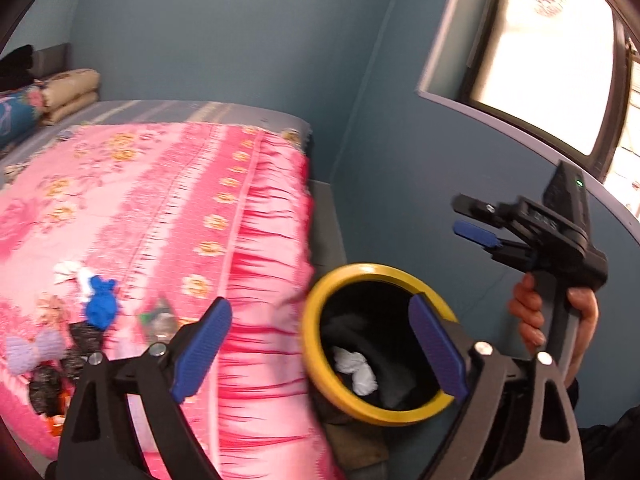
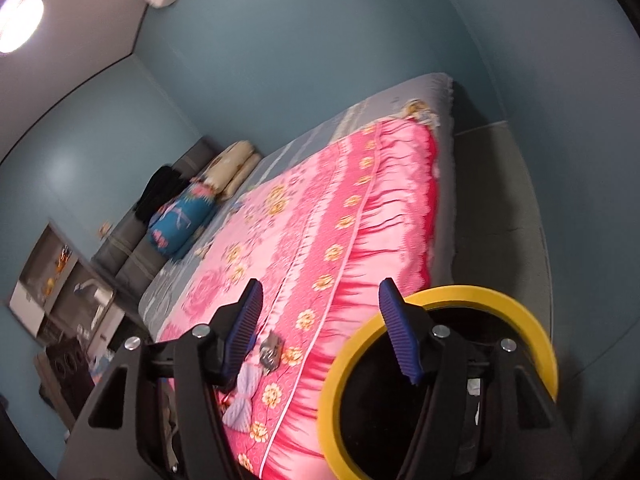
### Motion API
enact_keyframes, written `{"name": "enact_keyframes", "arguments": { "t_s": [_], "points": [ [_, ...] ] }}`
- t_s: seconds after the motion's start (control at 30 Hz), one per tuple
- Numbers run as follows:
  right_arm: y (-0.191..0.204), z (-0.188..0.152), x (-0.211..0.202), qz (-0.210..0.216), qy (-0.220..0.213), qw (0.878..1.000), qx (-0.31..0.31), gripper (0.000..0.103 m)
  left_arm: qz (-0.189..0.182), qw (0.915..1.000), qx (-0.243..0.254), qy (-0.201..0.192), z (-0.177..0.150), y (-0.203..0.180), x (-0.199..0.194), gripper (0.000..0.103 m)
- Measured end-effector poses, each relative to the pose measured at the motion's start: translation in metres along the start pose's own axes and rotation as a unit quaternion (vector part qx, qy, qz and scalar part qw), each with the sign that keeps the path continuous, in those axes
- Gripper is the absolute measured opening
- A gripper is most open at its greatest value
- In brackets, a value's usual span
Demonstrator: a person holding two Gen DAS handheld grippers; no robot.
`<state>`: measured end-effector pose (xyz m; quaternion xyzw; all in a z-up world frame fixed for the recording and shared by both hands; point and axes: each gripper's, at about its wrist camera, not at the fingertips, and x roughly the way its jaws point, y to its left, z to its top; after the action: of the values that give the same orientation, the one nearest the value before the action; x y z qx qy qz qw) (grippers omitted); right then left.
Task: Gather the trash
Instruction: 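Move both tools back over the trash on the bed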
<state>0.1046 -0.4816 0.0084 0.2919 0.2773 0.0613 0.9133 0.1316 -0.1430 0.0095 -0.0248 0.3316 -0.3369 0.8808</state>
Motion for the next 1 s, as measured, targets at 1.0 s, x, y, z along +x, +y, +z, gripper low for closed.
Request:
{"name": "enact_keyframes", "arguments": {
  "t_s": [1.0],
  "points": [
    [0.194, -0.117, 0.153, 0.108, 0.2, 0.956, -0.186, 0.063, 0.22, 0.9647, -0.142, -0.031, -0.046, 0.226, -0.087, 0.094]
  ]
}}
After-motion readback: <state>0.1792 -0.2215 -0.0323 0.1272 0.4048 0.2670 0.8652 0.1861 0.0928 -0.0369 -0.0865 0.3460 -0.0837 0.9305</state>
